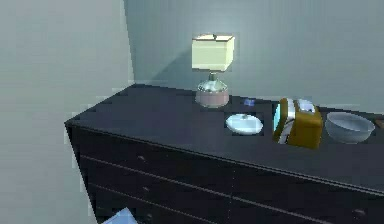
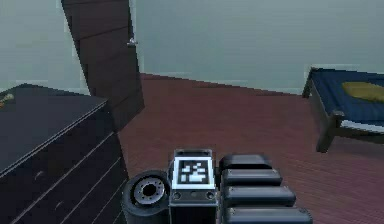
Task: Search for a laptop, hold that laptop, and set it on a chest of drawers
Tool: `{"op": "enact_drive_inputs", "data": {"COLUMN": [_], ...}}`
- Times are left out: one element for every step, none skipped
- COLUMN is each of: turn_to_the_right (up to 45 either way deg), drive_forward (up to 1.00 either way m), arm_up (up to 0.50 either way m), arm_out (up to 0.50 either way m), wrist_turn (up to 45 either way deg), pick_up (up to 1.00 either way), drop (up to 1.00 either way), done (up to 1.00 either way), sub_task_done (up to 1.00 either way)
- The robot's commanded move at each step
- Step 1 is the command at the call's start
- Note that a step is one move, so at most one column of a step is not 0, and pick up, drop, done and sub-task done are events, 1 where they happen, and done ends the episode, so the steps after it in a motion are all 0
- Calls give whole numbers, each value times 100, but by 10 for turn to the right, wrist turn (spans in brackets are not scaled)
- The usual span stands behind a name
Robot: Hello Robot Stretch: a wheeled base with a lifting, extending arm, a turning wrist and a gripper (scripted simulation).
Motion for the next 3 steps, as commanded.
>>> {"op": "enact_drive_inputs", "data": {"turn_to_the_right": [390, -390, -30], "drive_forward": [0, 0, 0], "arm_up": [0, 0, 0], "arm_out": [0, 0, 0], "wrist_turn": [0, 0, 0], "pick_up": [0, 0, 0], "drop": [0, 0, 0], "done": [0, 0, 0], "sub_task_done": [0, 0, 0]}}
